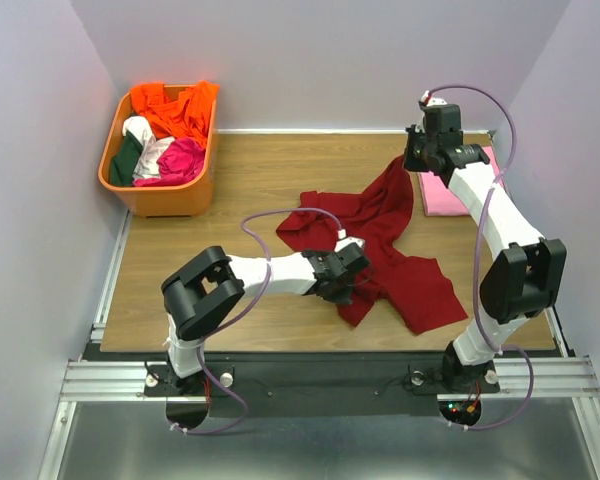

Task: Fold and stack the t-shirts
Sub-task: Flatten the tshirt out

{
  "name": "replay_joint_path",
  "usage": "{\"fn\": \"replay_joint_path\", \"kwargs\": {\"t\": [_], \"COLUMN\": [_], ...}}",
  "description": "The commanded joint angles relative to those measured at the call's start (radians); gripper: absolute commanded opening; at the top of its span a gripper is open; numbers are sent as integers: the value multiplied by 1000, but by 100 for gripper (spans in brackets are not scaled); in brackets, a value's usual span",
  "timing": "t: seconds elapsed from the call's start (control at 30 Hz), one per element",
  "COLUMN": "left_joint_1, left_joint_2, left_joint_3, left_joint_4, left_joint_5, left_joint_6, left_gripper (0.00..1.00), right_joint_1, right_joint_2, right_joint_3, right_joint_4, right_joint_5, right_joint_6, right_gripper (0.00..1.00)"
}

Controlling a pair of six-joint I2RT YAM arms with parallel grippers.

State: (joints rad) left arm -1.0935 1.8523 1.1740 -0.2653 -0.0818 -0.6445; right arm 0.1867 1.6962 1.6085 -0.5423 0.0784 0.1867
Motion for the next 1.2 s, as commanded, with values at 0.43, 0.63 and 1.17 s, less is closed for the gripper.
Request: {"fn": "replay_joint_path", "kwargs": {"t": [0.43,0.63,1.17], "left_joint_1": [596,626,431], "left_joint_2": [-13,249,-584], "left_joint_3": [498,1003,-34], "left_joint_4": [-284,-255,-235], "left_joint_5": [-668,-673,-232], "left_joint_6": [523,638,76], "left_gripper": [0,37,84], "right_joint_1": [-93,-93,-96], "right_joint_2": [-205,-299,-402], "right_joint_3": [-168,-255,-421], "right_joint_4": [-7,-34,-48], "right_joint_5": [15,-2,-57], "right_joint_6": [25,57,72], "right_gripper": [1,1,1]}}
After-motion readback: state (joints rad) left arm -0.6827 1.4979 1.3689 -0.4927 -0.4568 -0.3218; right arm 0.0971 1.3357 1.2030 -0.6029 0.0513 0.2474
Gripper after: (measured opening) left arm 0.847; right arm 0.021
